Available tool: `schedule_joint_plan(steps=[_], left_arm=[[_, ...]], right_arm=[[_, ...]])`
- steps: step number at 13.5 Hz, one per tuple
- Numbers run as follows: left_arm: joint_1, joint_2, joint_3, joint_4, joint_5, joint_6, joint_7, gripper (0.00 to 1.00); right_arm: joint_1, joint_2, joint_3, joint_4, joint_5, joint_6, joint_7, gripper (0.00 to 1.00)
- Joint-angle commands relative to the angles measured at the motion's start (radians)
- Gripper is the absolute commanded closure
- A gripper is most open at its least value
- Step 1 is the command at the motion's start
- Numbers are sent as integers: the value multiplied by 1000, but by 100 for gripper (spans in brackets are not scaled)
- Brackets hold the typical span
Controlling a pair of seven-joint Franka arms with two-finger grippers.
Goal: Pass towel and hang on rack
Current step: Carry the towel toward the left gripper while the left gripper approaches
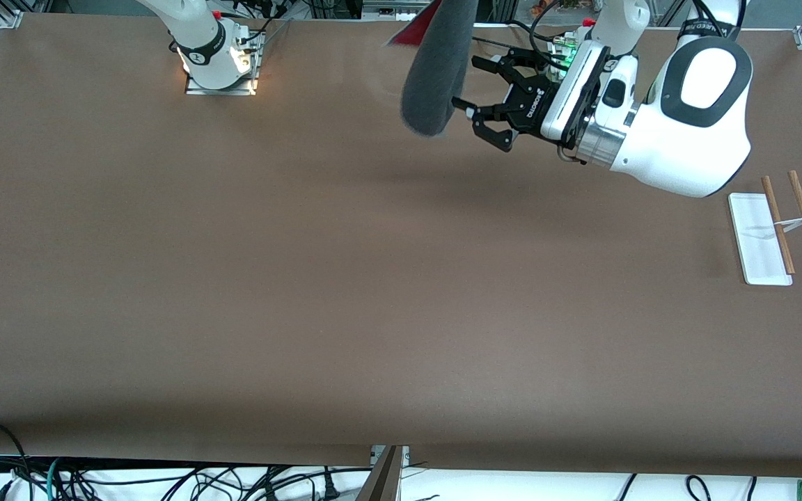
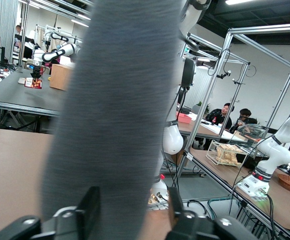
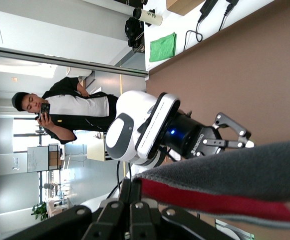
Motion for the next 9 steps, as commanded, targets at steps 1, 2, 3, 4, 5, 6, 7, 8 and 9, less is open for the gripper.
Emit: schedule_joint_plan(steps=[1,2,3,4,5,6,7,8,9], left_arm=[[3,-43,-1,-45,-31,22,29,100],[12,-38,-1,-45,-29,20,31,38],[15,-36,0,-45,-29,23,49,0],[17,-36,2,-45,-31,25,55,0],[24,-33,3,-45,-31,46,60,0],[29,-27,3,-41,-31,57,60,0],[31,-18,5,-34,-28,68,61,0],[31,-15,11,-31,-25,74,79,0],[43,-10,16,-22,-25,74,93,0]], right_arm=[[2,7,-8,19,23,-10,8,100],[2,15,-8,19,23,-8,8,100],[2,21,-8,19,22,-1,6,100],[0,27,-8,19,22,2,6,100],[0,30,-9,19,23,4,6,100],[0,30,-9,19,22,2,6,100],[2,32,-9,19,23,2,8,100],[2,32,-9,19,23,-1,9,100],[2,32,-8,19,23,-1,9,100]])
